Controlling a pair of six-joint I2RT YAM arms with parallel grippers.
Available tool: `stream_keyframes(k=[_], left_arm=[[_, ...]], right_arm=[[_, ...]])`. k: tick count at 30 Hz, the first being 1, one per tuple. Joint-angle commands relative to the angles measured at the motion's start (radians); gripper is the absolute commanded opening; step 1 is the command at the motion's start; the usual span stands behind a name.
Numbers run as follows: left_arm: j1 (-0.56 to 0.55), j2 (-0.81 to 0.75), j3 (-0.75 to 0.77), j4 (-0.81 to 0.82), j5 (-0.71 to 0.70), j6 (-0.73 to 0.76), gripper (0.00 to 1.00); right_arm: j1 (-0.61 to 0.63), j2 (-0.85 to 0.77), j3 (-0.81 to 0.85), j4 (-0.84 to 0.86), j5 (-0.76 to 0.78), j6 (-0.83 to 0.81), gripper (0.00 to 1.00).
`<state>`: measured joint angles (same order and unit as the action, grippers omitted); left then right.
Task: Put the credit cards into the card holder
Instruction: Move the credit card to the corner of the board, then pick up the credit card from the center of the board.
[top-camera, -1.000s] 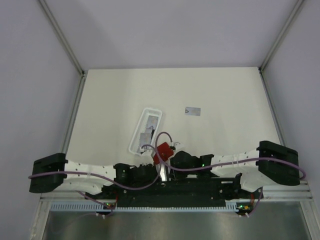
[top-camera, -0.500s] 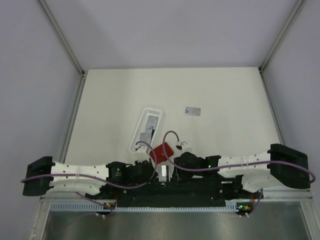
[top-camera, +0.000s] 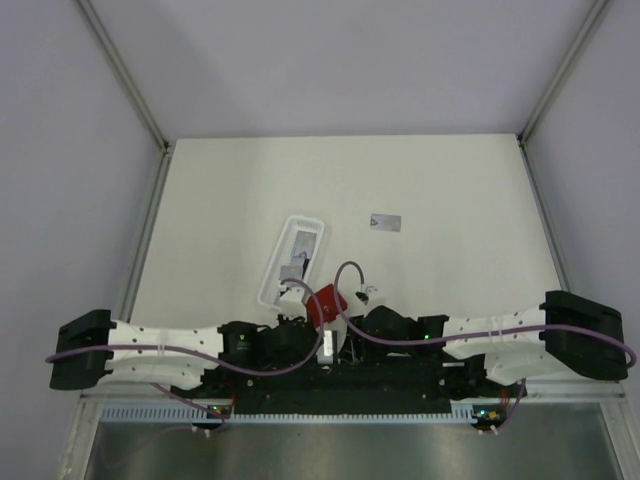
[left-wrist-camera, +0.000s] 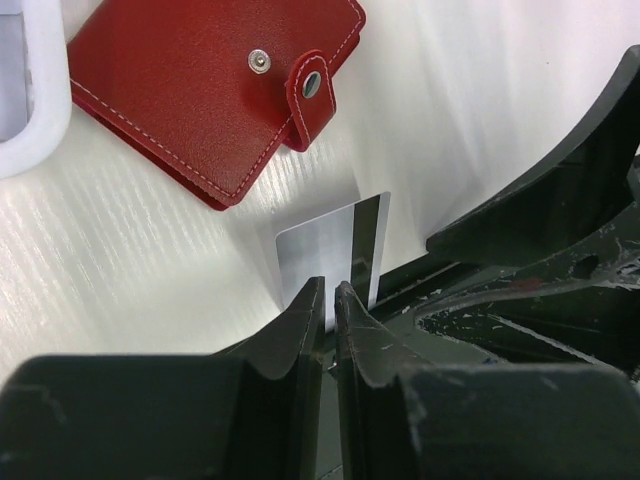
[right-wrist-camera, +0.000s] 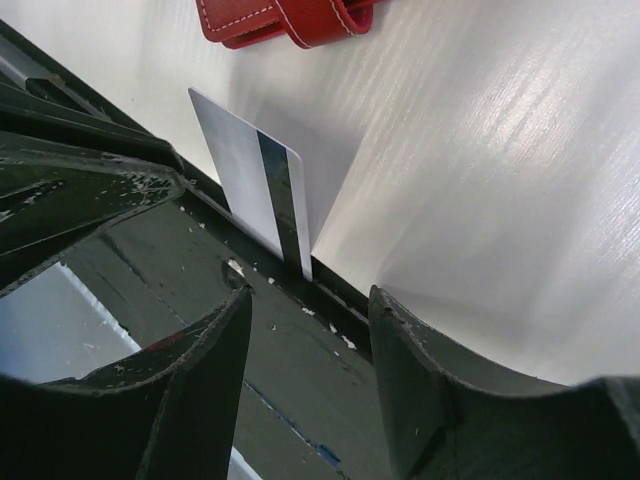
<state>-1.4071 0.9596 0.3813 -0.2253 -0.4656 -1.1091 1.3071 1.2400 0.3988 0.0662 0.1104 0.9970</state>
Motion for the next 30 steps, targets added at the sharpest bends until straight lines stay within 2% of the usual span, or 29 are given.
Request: stream_keyframes(k=[1, 6, 12, 21, 30], left_arm=[[0.011, 0.031, 0.034, 0.067, -0.011, 0.043, 0.15], [0.014, -0.004, -0.001, 0.058, -0.007, 0.019, 0.14], [0.014, -0.082, -0.067, 0.038, 0.001, -0.021, 0.13], [0.014, -0.116, -0.094, 0.03, 0.018, -0.041, 0.12], [0.014, -0.101, -0.107, 0.052, 0.044, -0.06, 0.11]], right_arm=[[0.012, 0.0, -0.025, 0.047, 0.006, 0.006, 0.51], [0.011, -0.066, -0.031, 0.015, 0.084, -0.034, 0.53], [-0.015, -0.071, -0.04, 0.026, 0.104, -0.092, 0.62], [-0.141, -0.071, -0.176, 0.289, -0.064, -0.139, 0.63], [-0.195, -0.002, -0.222, 0.486, -0.204, -0.181, 0.63]])
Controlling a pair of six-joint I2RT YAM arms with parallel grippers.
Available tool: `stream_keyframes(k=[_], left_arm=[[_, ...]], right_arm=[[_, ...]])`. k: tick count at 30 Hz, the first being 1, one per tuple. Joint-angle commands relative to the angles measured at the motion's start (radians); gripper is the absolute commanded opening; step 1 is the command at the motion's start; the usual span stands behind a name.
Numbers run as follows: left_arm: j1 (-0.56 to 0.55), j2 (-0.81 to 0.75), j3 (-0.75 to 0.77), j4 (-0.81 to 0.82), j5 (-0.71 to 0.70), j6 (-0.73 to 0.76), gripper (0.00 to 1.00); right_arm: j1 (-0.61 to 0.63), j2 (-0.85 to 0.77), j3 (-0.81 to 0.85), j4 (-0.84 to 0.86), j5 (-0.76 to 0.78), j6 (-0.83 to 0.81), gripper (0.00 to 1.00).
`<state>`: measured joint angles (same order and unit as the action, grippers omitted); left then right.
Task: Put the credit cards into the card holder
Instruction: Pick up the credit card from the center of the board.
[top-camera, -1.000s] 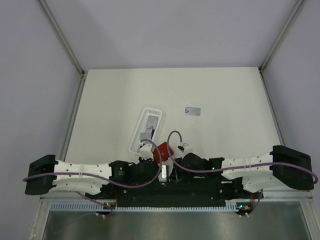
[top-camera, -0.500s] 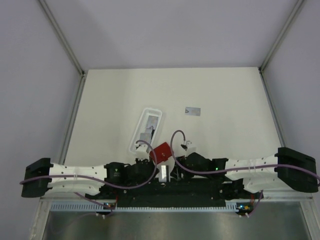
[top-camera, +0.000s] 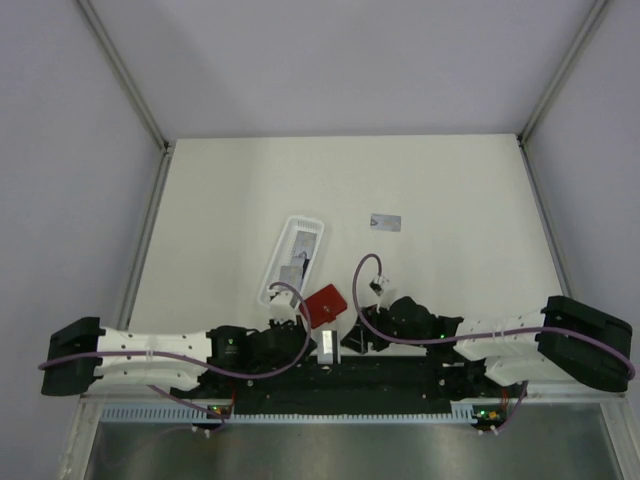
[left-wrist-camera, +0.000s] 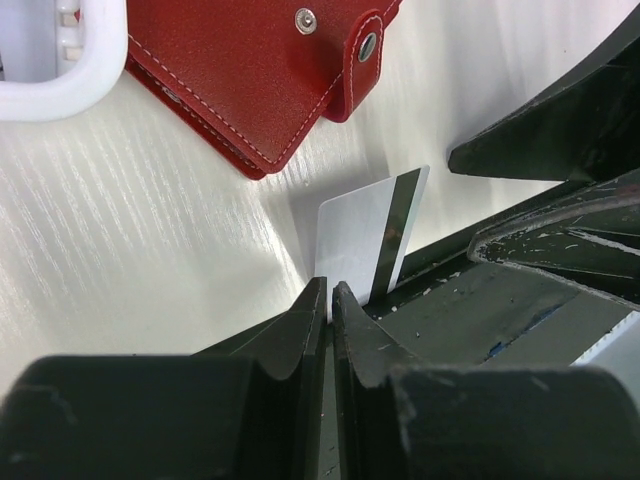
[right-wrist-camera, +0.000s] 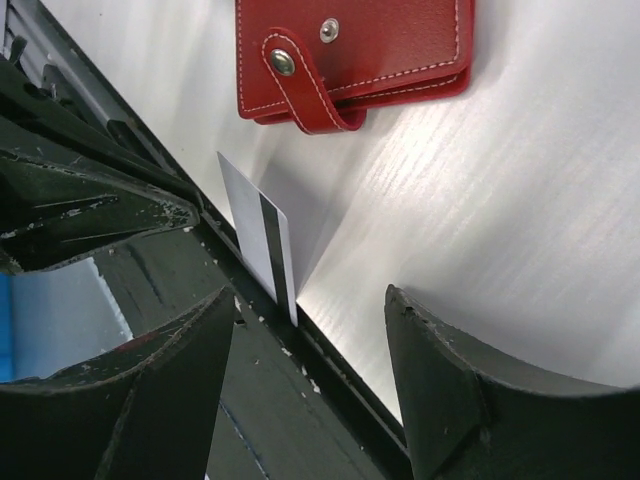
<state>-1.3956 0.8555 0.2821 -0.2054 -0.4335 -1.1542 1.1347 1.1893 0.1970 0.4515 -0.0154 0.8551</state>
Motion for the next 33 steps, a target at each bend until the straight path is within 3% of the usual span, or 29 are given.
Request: stream_keyframes(k=[1, 14, 22, 24, 26, 28, 30, 33], left_arm=[[0.003, 0.005, -0.008, 0.034, 0.01, -0.016, 0.11], [0.003, -0.058, -0.02, -0.026, -0.01, -0.033, 0.11], [0.003, -0.093, -0.034, -0.042, -0.016, -0.044, 0.11], [0.003, -0.095, -0.034, -0.043, -0.014, -0.045, 0.11], [0.003, -0.098, -0.032, -0.043, -0.014, -0.044, 0.11], [0.003, -0.098, -0.029, -0.045, -0.016, -0.044, 0.11], [0.003, -0.104, -0.021, -0.054, -0.019, -0.041, 0.11], [0.003, -0.122, -0.009, -0.08, -0.034, -0.038, 0.12]], right_arm=[[-0.021, 0.067, -0.022, 0.124, -0.087, -0.041, 0.63], [-0.023, 0.337, -0.005, 0.416, -0.144, -0.008, 0.51], [-0.024, 0.424, 0.009, 0.49, -0.144, -0.004, 0.42], [-0.03, 0.438, 0.013, 0.507, -0.149, -0.005, 0.34], [-0.038, 0.451, 0.022, 0.526, -0.165, -0.013, 0.15], [-0.042, 0.419, 0.03, 0.536, -0.178, -0.022, 0.0], [-0.044, 0.336, 0.045, 0.474, -0.156, -0.045, 0.0], [-0.044, 0.117, 0.094, 0.227, -0.04, -0.135, 0.0]])
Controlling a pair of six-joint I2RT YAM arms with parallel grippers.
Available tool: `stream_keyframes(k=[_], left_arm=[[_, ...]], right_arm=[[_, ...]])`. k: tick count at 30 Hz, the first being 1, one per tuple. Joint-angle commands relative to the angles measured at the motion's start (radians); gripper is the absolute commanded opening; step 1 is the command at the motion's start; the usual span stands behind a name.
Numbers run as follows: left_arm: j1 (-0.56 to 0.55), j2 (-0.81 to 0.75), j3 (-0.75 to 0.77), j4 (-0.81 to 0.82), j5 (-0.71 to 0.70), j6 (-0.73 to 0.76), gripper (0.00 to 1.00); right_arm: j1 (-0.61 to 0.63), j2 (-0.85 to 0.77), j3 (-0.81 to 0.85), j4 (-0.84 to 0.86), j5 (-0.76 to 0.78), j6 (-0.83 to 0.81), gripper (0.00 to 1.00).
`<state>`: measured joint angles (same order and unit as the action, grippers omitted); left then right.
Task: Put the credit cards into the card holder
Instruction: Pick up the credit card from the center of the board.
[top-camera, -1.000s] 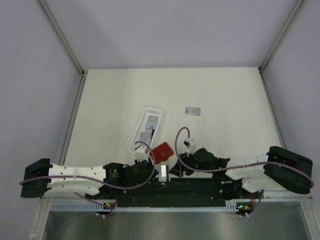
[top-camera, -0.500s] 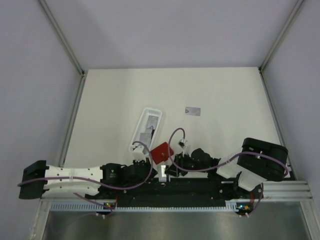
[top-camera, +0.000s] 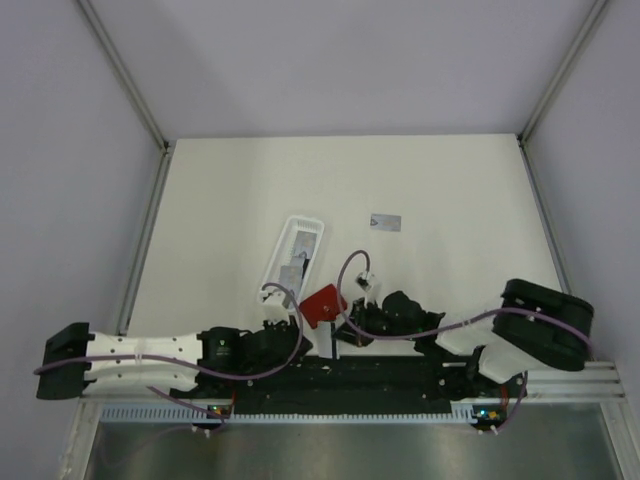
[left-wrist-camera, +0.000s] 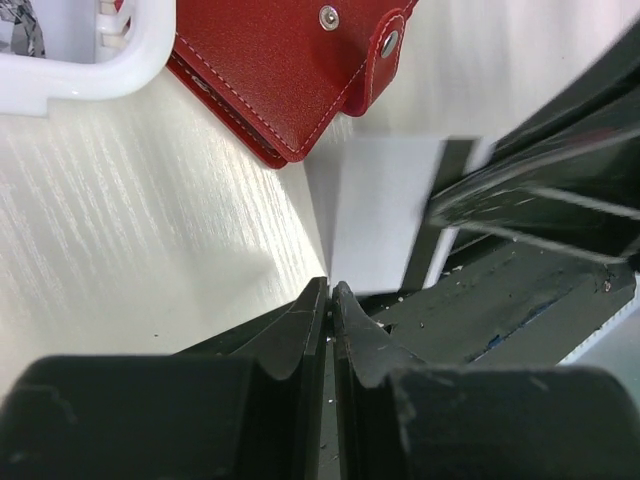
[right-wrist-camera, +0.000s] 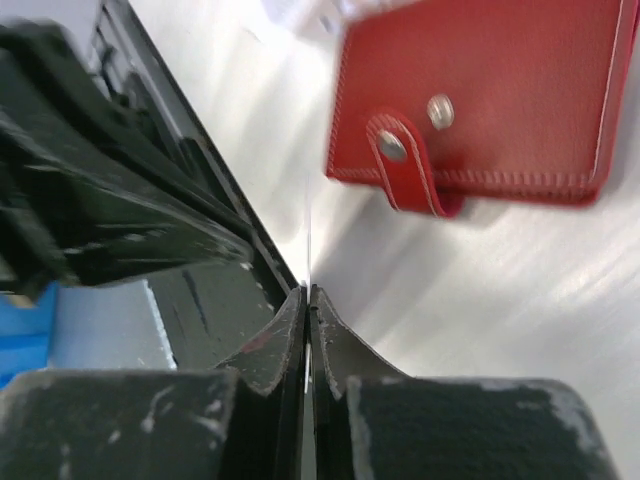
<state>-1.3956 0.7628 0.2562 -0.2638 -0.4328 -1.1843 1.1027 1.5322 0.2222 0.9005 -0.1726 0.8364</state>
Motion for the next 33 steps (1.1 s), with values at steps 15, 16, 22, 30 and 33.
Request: stream_keyframes(k=[15, 16, 22, 30, 33], left_arm=[[0.004, -0.302, 0.156, 0.081, -0.032, 0.356, 0.74], [0.004, -0.315, 0.167, 0.122, 0.018, 0.401, 0.86], [0.004, -0.297, 0.227, 0.216, 0.158, 0.512, 0.99], [0.004, -0.22, 0.245, 0.255, 0.219, 0.529, 0.97], [0.004, -0.215, 0.239, 0.323, 0.246, 0.537, 0.85]], right_arm=[[-0.185, -0.805, 0.247, -0.853, -0.131, -0.157, 0.0], [-0.185, -0.804, 0.253, -0.85, -0.178, -0.155, 0.0], [-0.187, -0.81, 0.295, -0.752, -0.381, -0.122, 0.0], [-0.191, -0.793, 0.295, -0.575, -0.476, -0.053, 0.0], [-0.205, -0.791, 0.279, -0.502, -0.505, -0.013, 0.0]])
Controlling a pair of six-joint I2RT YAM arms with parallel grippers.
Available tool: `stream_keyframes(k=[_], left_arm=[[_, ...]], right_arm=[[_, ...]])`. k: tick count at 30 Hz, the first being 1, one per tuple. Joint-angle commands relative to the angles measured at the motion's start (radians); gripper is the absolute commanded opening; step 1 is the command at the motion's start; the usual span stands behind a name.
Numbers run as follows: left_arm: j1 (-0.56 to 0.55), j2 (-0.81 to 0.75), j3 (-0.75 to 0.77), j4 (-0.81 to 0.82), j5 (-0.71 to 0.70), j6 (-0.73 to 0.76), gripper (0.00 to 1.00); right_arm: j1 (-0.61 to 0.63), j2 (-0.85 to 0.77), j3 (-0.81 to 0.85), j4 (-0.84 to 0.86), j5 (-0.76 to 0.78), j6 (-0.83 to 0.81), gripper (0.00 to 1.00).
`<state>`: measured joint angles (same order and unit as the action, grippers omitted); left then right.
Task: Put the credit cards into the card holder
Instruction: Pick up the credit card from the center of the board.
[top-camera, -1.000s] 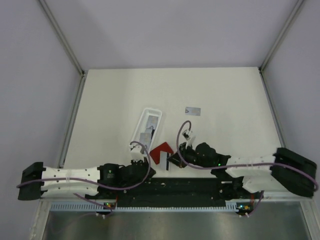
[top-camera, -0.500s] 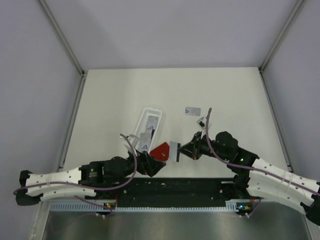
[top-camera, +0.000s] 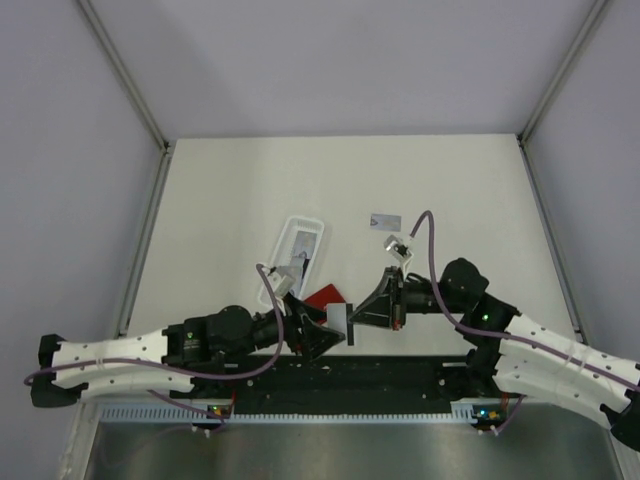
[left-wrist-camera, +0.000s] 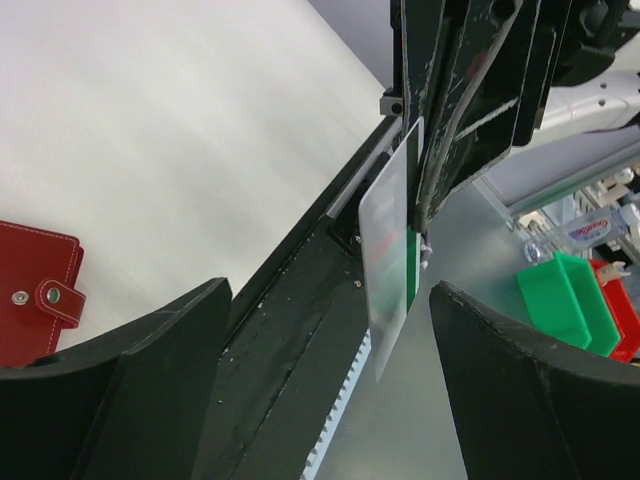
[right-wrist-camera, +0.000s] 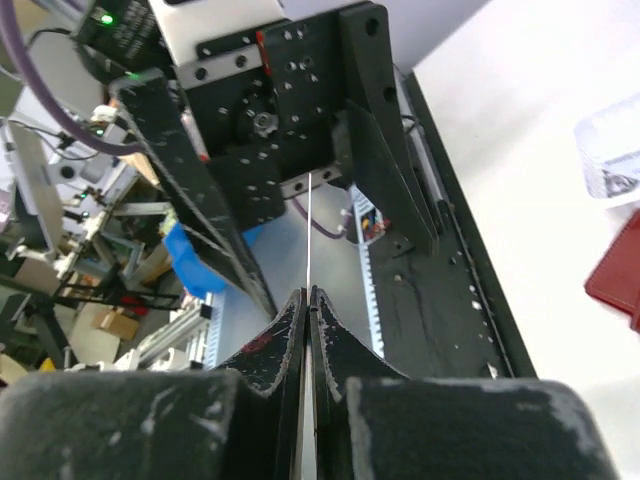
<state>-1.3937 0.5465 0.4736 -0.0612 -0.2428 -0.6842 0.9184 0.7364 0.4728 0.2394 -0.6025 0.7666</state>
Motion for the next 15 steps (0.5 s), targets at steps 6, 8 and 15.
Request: stream_keyframes(k=[6, 8, 15], left_arm=[[0.002, 0.016, 0.02, 0.204, 0.117, 0.054, 0.21], [0.002, 0.021, 0.011, 0.242, 0.138, 0.061, 0.02], [0.002, 0.004, -0.038, 0.348, 0.108, 0.023, 0.0]], right_arm=[[-0.036, 0.006, 0.02, 0.184, -0.083, 0.083, 0.0], [-0.038, 0.004, 0.017, 0.186, -0.074, 0.089, 0.2], [-0.038, -0.002, -0.046, 0.305, -0.054, 0.138, 0.47]])
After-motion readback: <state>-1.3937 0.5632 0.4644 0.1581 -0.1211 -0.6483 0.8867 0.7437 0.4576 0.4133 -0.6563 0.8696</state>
